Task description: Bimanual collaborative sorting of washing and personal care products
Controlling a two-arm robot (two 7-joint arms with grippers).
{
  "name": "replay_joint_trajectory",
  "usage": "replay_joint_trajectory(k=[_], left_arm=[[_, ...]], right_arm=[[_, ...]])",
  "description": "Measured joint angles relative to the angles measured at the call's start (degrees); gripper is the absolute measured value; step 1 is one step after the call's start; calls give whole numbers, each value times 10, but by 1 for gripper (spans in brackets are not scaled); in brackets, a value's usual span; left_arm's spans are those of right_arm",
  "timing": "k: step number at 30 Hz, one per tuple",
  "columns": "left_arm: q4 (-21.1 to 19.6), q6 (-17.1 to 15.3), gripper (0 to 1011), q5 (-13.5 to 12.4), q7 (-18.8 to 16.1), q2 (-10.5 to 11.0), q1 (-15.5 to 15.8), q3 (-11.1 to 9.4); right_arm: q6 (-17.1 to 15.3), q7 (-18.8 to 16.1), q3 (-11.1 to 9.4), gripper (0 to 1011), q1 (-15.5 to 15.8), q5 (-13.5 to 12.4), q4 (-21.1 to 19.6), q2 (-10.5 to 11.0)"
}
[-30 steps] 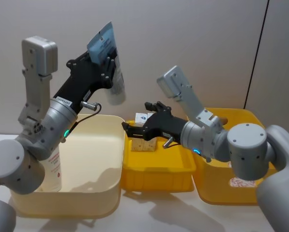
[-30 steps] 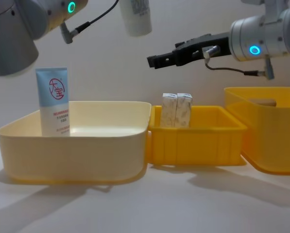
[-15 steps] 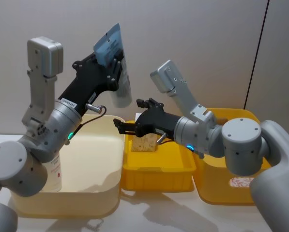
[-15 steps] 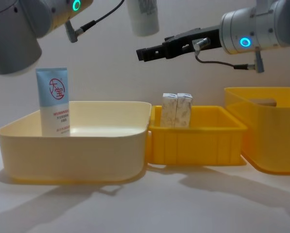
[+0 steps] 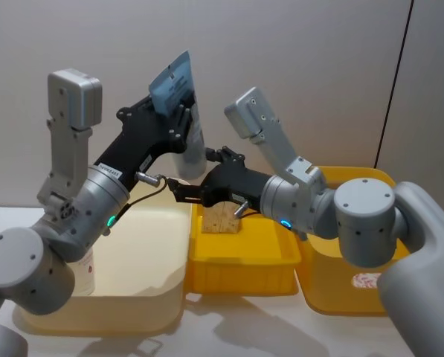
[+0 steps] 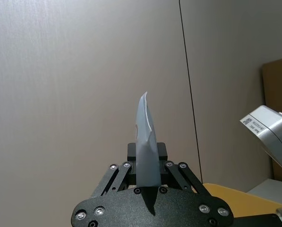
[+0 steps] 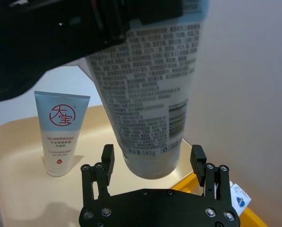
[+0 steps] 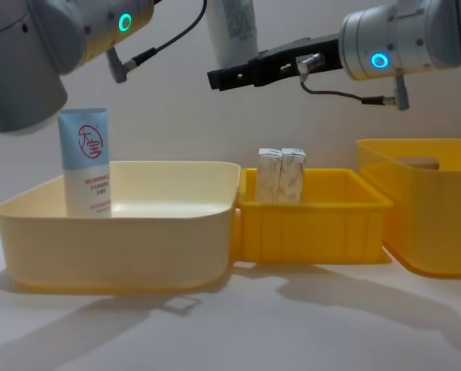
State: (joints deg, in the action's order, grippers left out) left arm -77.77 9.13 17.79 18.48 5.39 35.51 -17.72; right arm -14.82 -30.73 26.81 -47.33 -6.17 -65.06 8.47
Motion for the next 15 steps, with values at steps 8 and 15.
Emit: replay_joint_trajectory(k=[8,15], left_arm=[[6,-1,234,5,3,-2,1,-5],[12,-3,234,7,5,-3,4,-10]], right_arm=[[-5,-7,8,1001,-5,-3,0,-2],[-5,-5,12,1001,-8,-6,0,-6]])
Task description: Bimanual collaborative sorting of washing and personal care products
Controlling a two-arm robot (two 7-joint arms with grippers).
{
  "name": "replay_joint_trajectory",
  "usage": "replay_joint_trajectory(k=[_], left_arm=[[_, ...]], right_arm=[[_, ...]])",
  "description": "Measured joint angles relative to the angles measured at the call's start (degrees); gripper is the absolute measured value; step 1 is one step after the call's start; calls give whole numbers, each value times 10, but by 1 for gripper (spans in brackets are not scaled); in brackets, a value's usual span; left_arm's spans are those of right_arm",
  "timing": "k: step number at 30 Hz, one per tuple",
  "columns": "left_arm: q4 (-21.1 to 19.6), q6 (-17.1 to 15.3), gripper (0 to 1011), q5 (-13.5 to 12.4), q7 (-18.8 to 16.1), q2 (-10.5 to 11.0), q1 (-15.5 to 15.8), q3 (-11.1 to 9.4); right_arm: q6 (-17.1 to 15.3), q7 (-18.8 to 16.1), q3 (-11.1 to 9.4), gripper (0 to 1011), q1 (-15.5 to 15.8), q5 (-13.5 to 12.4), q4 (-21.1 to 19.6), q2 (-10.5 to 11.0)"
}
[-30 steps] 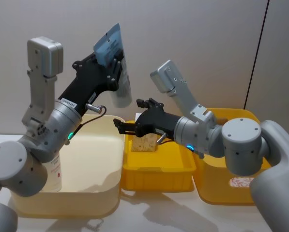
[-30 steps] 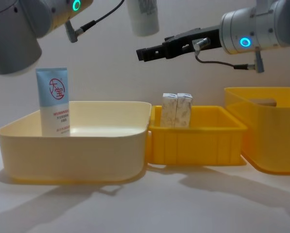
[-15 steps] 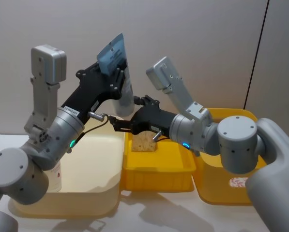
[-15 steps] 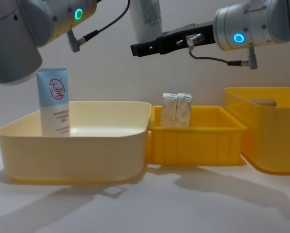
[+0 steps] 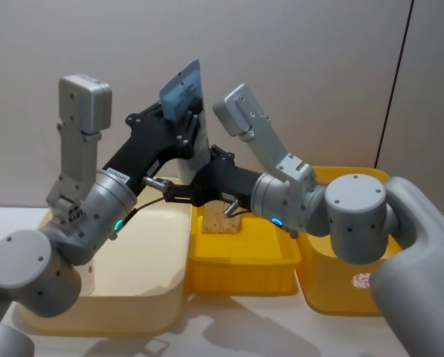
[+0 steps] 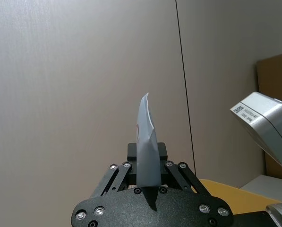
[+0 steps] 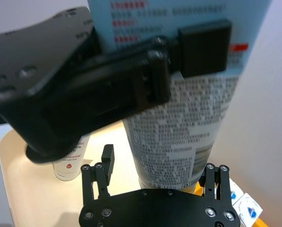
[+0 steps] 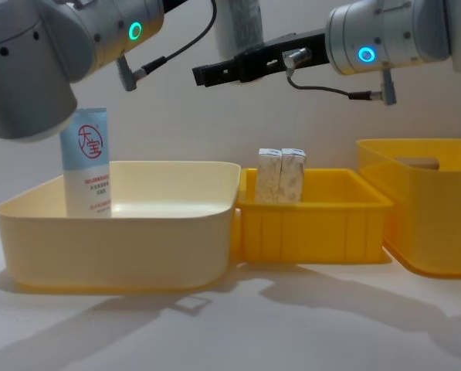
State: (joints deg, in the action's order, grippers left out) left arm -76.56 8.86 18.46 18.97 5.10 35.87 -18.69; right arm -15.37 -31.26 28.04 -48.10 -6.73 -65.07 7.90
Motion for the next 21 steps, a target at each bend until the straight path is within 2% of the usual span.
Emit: replay_joint_trajectory(k=[4,9,16,21], left_arm=[[2,-1,234,0,0,0,0,-1],[4,-2,234,-1,1,0,1,-4],[6,-3,234,-2,1,0,2,-5],[6,-3,234,-2,1,0,2,-6]], right_arm=[[0,2,1,998,-1,-1,-1,-1],[0,5,2,898,-2,-2,-1,-3],[0,7,3,688,-3,-3,-1,-4],[0,8,4,661,-3,-3,-2,-4]])
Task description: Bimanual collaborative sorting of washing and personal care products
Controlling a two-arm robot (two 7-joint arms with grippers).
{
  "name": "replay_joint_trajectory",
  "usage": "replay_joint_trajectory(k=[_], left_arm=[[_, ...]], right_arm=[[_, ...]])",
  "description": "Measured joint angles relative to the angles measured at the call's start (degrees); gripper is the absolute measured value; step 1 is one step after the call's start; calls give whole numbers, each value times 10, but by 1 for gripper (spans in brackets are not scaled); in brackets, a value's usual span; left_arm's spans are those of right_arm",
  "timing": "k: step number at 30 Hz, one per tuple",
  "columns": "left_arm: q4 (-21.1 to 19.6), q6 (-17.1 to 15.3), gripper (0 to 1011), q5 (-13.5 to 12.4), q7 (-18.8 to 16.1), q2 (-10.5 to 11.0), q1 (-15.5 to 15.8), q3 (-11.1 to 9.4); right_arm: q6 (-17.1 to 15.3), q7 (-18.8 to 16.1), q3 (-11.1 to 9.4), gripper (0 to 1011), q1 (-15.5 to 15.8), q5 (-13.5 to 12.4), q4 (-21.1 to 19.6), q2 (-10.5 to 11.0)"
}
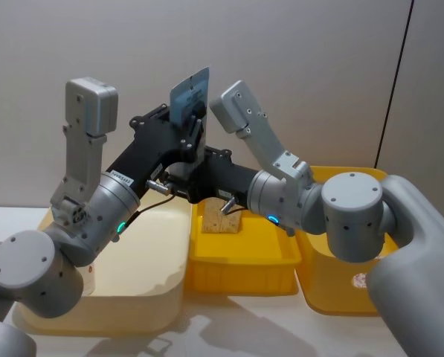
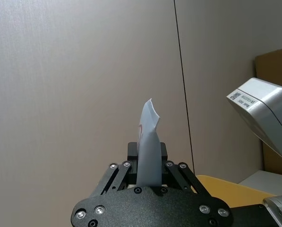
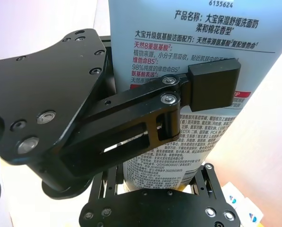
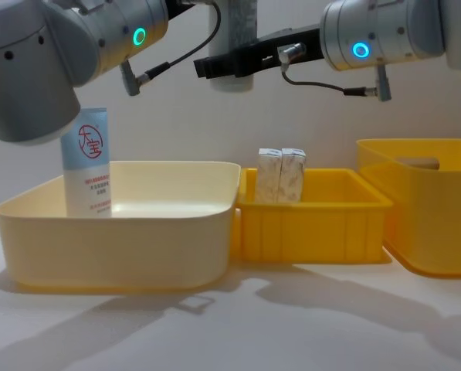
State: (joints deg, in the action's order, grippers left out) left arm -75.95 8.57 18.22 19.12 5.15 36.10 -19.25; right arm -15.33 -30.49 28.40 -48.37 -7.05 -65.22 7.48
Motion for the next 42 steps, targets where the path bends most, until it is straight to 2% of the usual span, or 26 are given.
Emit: replay_joint_trajectory(k=[29,35,36,38,39,40,42], left_arm=[[1,-1,239,-1,0,0,0,-1],[2,-2,384,-1,0,0,0,-1],[2,-2,440,-1,0,0,0,-1],[2,-2,489,-1,0,0,0,-1],[2,-2,545,-1,0,0,0,-1],[2,-2,545,-1,0,0,0,-1],[2,-2,629,-1,0,0,0,-1]], right_arm=[[1,1,0,660,-1,-1,-1,-1],[1,1,0,660,-1,-1,-1,-1],[1,1,0,660,-1,-1,-1,-1],[1,1,0,660,-1,-1,-1,-1],[1,1,0,660,-1,-1,-1,-1],[1,1,0,660,-1,-1,-1,-1],[1,1,0,660,-1,-1,-1,-1]])
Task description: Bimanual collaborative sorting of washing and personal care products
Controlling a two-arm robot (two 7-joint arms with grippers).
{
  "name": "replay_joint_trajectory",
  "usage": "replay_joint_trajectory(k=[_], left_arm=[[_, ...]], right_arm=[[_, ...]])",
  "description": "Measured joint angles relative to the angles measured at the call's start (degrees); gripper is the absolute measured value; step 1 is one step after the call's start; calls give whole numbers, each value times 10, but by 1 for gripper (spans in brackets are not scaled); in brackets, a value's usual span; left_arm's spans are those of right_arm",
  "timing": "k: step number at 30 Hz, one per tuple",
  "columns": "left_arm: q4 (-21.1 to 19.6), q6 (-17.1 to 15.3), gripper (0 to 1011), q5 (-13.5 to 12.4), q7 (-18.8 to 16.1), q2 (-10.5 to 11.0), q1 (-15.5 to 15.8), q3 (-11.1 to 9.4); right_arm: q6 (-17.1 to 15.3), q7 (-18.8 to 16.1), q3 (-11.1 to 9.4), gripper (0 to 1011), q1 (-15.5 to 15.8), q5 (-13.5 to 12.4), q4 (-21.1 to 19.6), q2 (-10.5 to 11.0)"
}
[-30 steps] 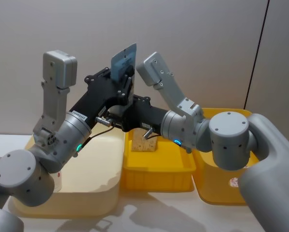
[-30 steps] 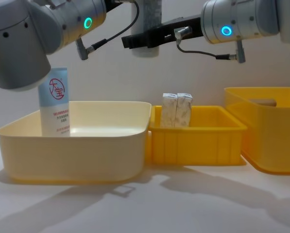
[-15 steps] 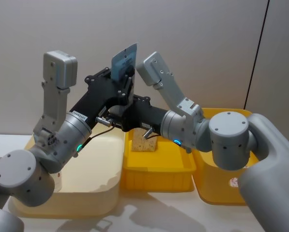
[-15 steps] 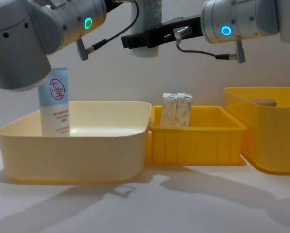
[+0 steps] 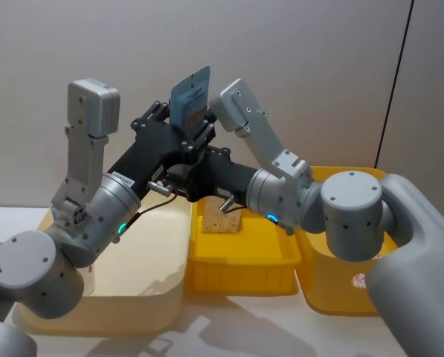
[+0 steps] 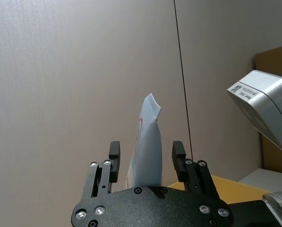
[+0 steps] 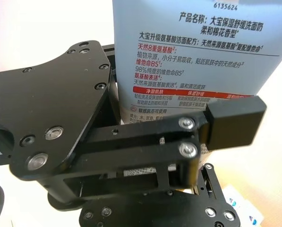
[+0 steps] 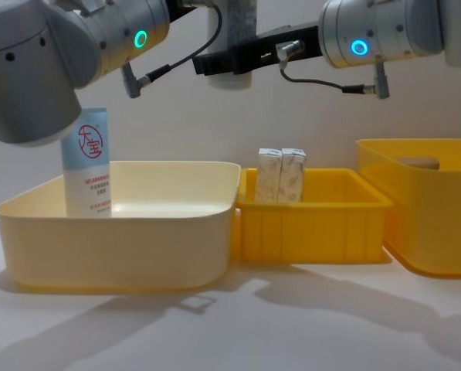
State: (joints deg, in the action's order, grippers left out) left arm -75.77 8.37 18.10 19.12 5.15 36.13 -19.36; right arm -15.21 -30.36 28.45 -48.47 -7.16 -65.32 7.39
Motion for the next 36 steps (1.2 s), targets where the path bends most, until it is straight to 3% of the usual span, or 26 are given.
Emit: replay_joint_trajectory(k=[13,36], left_arm=[[0,0,1002,0,0,0,0,0],[-1,1,1003,0,0,0,0,0]], right_arm=[[-5,27,-13,660,4,0,-6,12],[-50,135,-86,661,28,11,-39,47]])
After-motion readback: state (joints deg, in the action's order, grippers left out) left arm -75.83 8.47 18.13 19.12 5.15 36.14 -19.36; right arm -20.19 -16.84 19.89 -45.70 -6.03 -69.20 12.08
